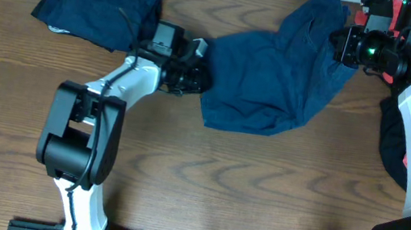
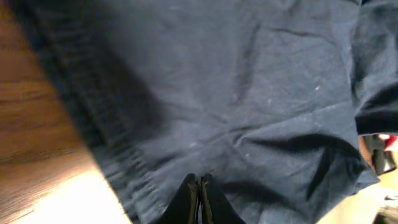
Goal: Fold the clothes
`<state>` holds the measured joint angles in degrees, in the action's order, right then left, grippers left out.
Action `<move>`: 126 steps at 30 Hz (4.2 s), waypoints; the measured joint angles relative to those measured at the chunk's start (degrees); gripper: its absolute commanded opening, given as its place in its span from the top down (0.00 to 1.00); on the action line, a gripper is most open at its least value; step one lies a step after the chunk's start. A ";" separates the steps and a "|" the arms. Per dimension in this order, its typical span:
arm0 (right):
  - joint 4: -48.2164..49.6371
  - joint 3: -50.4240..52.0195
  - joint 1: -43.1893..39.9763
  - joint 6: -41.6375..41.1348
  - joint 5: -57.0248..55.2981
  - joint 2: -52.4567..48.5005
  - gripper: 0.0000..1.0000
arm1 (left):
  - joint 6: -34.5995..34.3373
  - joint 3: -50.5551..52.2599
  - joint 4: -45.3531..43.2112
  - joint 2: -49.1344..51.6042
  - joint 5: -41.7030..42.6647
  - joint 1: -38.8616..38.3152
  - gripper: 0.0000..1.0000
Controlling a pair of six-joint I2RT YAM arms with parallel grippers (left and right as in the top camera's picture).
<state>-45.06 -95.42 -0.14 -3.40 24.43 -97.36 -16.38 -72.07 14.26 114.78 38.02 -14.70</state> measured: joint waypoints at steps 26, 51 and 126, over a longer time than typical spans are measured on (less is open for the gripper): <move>0.79 0.00 4.85 0.22 -0.72 0.00 0.99 | -7.37 0.00 -4.02 5.16 -5.95 -0.39 0.94; 12.26 -0.31 23.58 -3.28 -3.26 -18.12 0.95 | -9.33 -0.13 -4.20 5.44 -5.40 -0.35 0.94; -1.07 -12.26 -2.29 -5.11 -0.13 -12.76 0.01 | -9.18 -0.96 -1.79 1.57 -20.76 -8.87 0.21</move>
<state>-46.13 -107.68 -2.44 -8.51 24.29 -110.13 -25.56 -73.03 12.47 116.36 17.26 -23.57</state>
